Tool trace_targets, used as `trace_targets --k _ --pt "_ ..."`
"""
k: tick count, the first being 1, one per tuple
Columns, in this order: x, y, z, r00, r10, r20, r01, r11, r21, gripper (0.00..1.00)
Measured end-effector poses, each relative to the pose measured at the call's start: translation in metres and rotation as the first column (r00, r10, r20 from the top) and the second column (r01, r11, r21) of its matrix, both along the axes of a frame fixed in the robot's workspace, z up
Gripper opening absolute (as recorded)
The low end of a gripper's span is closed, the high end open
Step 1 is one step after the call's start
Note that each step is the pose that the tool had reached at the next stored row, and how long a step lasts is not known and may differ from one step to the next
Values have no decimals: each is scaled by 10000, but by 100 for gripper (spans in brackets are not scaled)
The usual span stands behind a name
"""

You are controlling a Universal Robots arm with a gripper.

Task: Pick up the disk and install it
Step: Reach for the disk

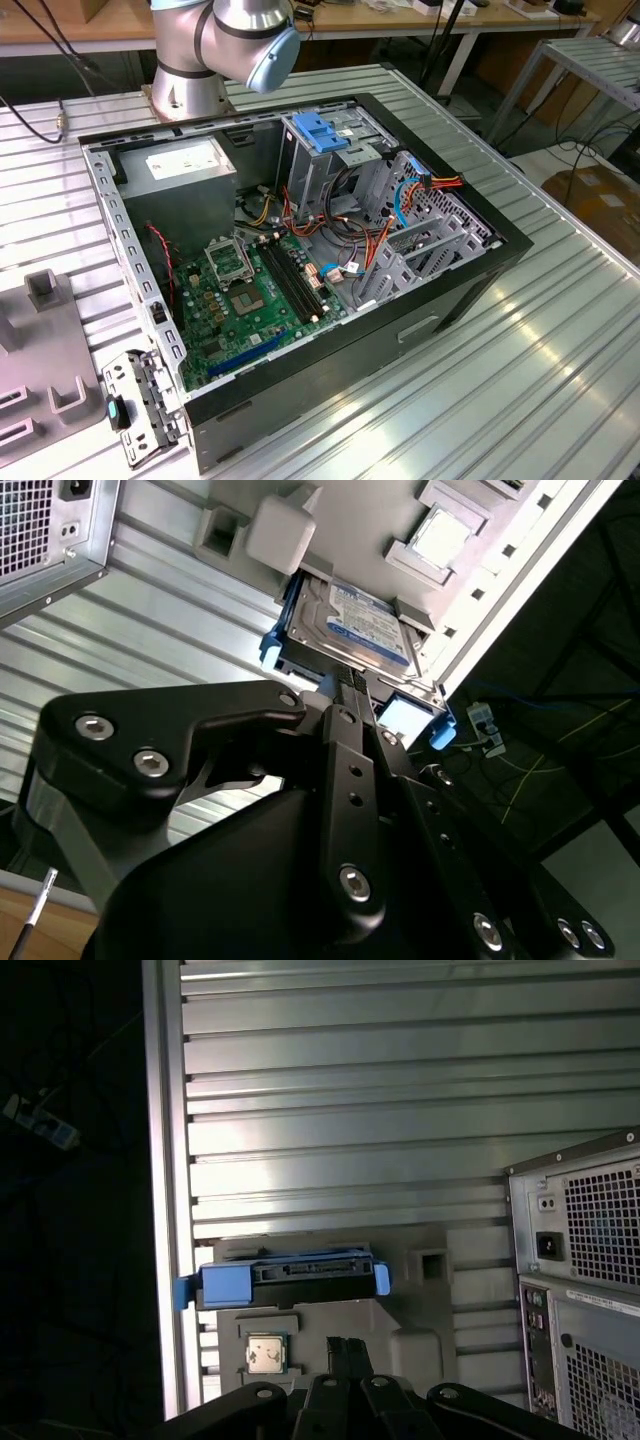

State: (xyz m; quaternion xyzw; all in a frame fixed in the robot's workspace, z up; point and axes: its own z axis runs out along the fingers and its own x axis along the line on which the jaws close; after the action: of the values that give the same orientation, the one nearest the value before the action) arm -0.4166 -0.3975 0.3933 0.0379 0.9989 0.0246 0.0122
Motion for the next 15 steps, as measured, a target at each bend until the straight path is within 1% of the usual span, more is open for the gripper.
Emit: trace_targets --k 4,15 --pt "-1 0 0 10000 0 1 0 10000 1 11" --pt "-92 0 0 10000 0 0 0 10000 0 11"
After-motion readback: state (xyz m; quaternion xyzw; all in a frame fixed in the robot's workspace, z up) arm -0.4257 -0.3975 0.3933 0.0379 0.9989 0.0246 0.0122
